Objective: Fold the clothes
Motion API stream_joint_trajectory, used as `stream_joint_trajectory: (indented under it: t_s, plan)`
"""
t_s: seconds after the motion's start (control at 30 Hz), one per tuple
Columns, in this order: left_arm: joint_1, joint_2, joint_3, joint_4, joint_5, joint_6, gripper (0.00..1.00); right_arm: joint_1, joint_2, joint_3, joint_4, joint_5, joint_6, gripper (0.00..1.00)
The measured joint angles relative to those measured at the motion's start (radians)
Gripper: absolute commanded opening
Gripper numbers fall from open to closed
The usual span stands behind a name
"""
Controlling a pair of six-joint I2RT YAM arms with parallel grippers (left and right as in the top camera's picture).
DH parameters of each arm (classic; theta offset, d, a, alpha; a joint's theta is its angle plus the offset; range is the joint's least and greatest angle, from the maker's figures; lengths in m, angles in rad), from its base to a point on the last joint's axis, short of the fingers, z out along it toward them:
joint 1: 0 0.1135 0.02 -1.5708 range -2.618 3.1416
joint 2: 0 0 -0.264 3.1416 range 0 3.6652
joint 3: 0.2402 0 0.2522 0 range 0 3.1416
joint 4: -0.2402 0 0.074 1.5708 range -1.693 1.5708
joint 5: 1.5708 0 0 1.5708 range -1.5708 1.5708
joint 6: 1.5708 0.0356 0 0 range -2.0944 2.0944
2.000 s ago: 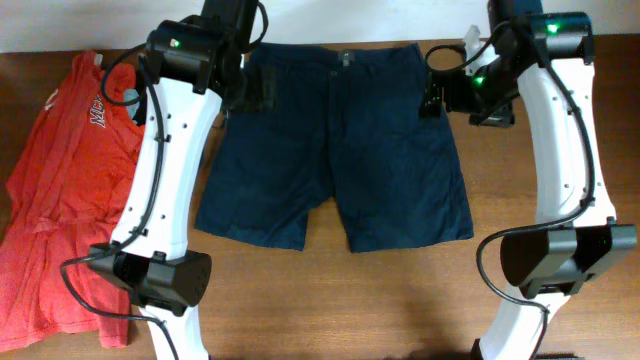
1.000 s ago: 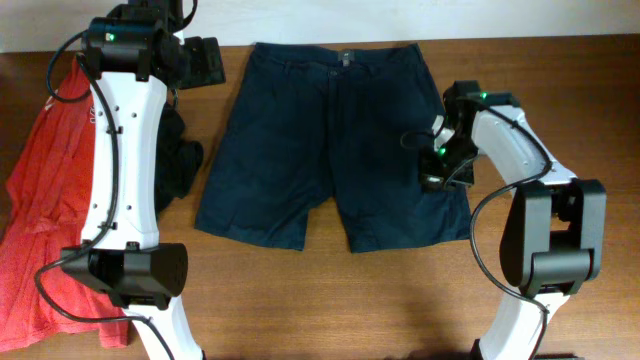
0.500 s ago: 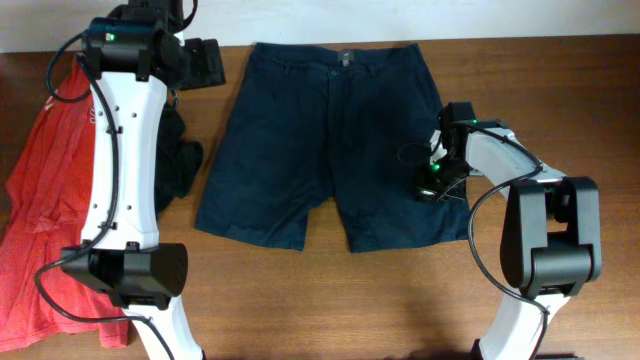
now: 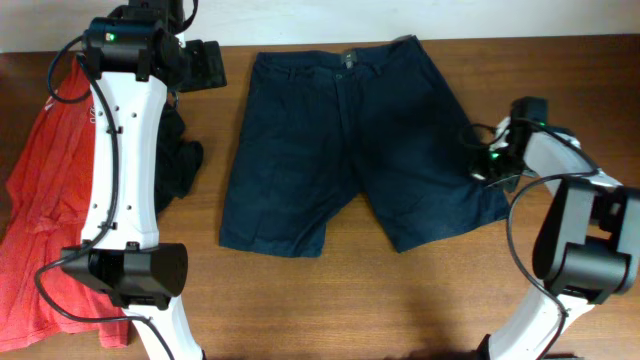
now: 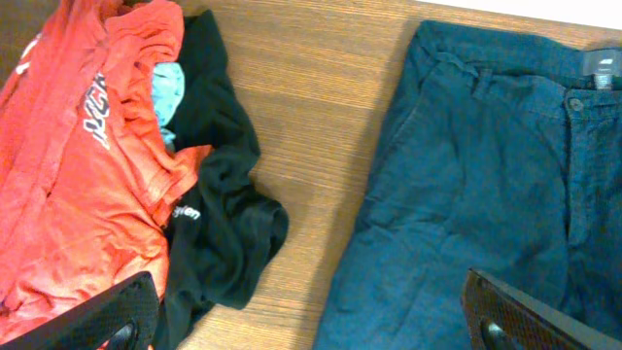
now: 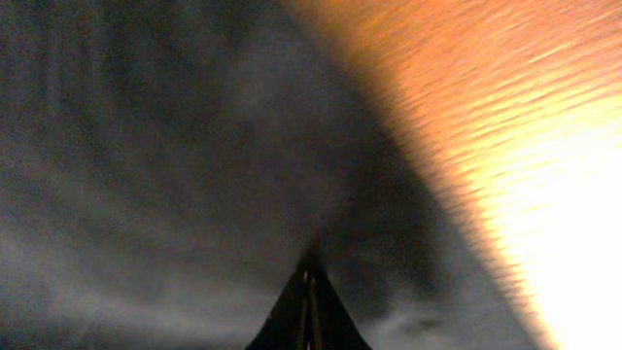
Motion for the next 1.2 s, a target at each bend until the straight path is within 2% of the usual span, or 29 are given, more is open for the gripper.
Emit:
stream_joint_trajectory:
  t_s: [0.17, 0.27, 0.47, 0.57, 0.67, 0.83, 1.03, 1.2]
  plan:
    - [-0.004, 0.0, 0.0, 0.011, 0.036, 0.0, 0.99, -0.052, 0.003, -0.005, 0.161, 0.036, -0.001, 0.04]
    - [-0.013, 0.0, 0.0, 0.024, 0.046, 0.005, 0.99, -0.066, 0.004, 0.008, 0.151, 0.044, -0.001, 0.04]
    - [-0.013, 0.0, 0.0, 0.069, 0.053, 0.075, 0.99, -0.063, 0.009, 0.219, -0.191, -0.008, -0.053, 0.14]
    - [0.018, 0.0, 0.003, 0.093, 0.055, 0.092, 0.99, -0.035, 0.008, 0.424, -0.405, -0.061, -0.09, 0.31]
    - [0.07, 0.0, 0.021, 0.121, 0.056, 0.099, 0.99, 0.02, 0.003, 0.575, -0.593, -0.12, -0.136, 0.47]
    - [0.176, 0.001, 0.034, 0.141, 0.055, 0.095, 0.99, 0.186, -0.009, 0.634, -0.71, -0.173, -0.164, 0.6]
    - [0.271, 0.001, 0.034, 0.141, 0.058, 0.074, 0.99, 0.417, -0.008, 0.593, -0.73, -0.18, -0.129, 0.64]
    - [0.292, 0.001, 0.034, 0.141, 0.059, 0.073, 0.99, 0.582, -0.008, 0.507, -0.67, -0.13, -0.005, 0.66]
